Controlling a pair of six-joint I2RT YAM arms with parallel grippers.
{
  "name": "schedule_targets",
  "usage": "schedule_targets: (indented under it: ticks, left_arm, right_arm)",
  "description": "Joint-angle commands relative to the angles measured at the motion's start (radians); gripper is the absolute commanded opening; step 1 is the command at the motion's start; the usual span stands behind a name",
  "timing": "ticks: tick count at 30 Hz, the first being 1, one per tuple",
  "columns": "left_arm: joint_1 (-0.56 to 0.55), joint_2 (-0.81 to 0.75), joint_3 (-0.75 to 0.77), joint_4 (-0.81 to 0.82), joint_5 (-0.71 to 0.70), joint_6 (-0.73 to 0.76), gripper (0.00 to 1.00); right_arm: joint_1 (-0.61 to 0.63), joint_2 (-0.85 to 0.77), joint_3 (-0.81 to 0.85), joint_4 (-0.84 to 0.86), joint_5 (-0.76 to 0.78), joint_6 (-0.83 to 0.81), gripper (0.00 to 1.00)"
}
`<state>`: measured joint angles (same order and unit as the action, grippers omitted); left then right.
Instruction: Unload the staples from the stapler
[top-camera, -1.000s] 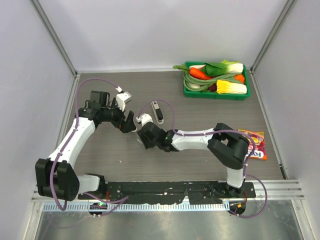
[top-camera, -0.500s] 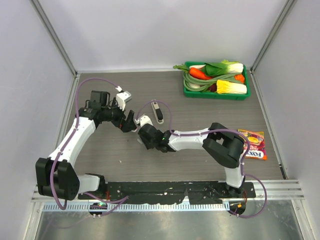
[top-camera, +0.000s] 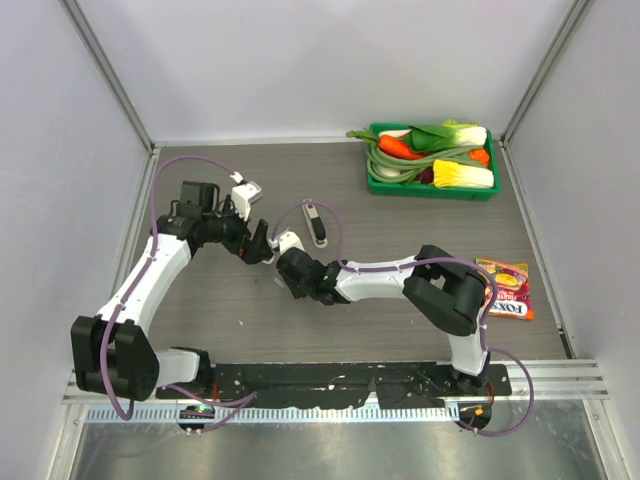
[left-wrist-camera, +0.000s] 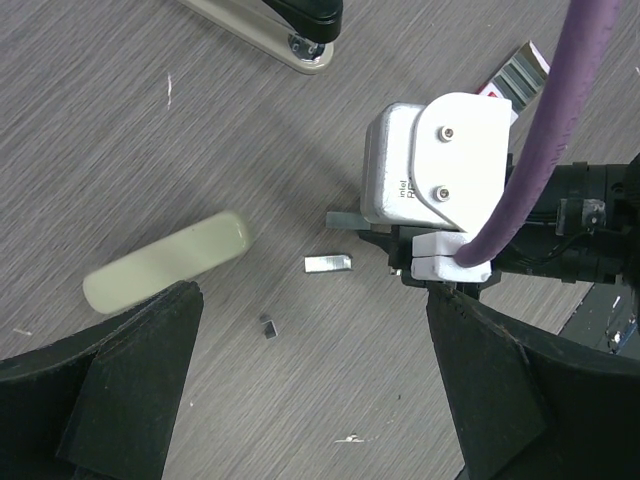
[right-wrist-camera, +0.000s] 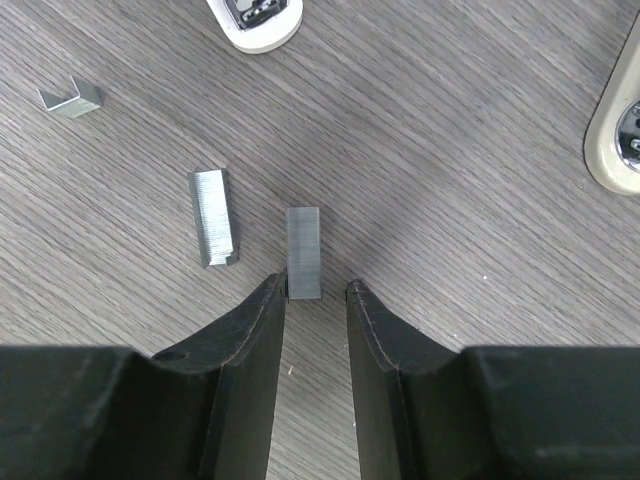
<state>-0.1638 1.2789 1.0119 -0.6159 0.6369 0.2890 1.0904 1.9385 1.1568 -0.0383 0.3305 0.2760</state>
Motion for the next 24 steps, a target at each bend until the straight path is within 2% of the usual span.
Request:
schedule_targets:
  ticks: [1, 6, 14, 18, 21, 24]
  left_arm:
    - [0.01, -0.032, 0.028, 0.042, -0.013, -0.025, 1.0]
    - [0.038, -0.021, 0.03, 0.038, -0.008, -0.024, 1.0]
    - [0.069, -0.019, 0.024, 0.059, -0.019, -0.021, 1.0]
    - [0.07, -0.019, 0.027, 0.09, -0.032, -0.027, 0.97]
    - [0.069, -0.032, 0.039, 0.113, -0.036, -0.025, 0.9]
    - [0.069, -0.056, 0.066, 0.128, -0.014, 0.022, 0.85]
  right_arm:
    - [0.003, 0.019, 0.034, 0.032, 0.01, 0.003, 0.36]
    - [0.005, 0.037, 0.041, 0.032, 0.008, 0.0, 0.36]
    - [0.005, 0.011, 0.029, 0.02, 0.002, 0.017, 0.12]
    - [-0.001, -0.042, 0.026, -0.006, -0.008, 0.032, 0.06]
    - [-0.039, -0.105, 0.034, -0.037, -0.091, 0.075, 0.05]
    - [-0.119, -0.176, 0.03, -0.04, -0.259, 0.143, 0.05]
